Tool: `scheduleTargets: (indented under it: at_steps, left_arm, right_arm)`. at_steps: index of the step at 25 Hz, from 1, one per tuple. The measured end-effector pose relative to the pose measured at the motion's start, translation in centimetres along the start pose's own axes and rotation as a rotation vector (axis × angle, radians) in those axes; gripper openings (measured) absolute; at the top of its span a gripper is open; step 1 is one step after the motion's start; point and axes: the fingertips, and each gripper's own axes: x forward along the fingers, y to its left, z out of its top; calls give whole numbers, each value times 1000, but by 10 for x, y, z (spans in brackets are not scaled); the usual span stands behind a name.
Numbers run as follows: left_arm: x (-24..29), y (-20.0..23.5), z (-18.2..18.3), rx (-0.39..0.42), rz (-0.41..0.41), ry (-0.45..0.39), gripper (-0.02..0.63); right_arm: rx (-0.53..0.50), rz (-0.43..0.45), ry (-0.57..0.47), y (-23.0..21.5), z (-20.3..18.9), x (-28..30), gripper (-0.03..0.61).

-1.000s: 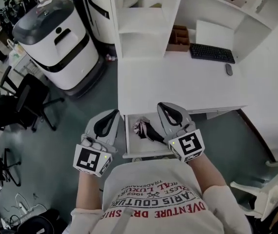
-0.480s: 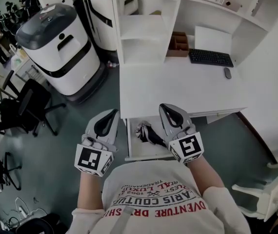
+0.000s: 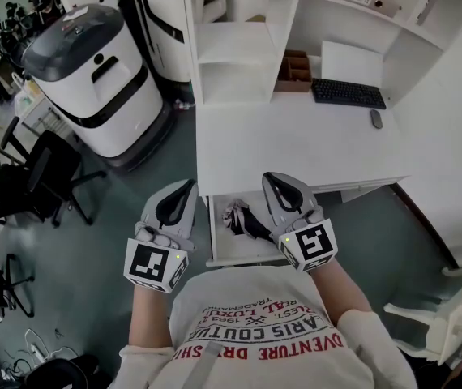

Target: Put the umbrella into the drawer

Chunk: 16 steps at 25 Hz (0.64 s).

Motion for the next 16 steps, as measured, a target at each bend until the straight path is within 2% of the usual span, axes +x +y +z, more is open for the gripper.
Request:
scheduleTargets:
  at_steps: [11, 16]
  left_arm:
    - [6, -8, -3, -14, -1, 31, 3]
    - [5, -7, -5, -11, 6, 25, 4]
  right_arm:
    - [-12, -26, 19, -8, -7, -1, 0]
    - [13, -38, 14, -17, -6, -4, 0]
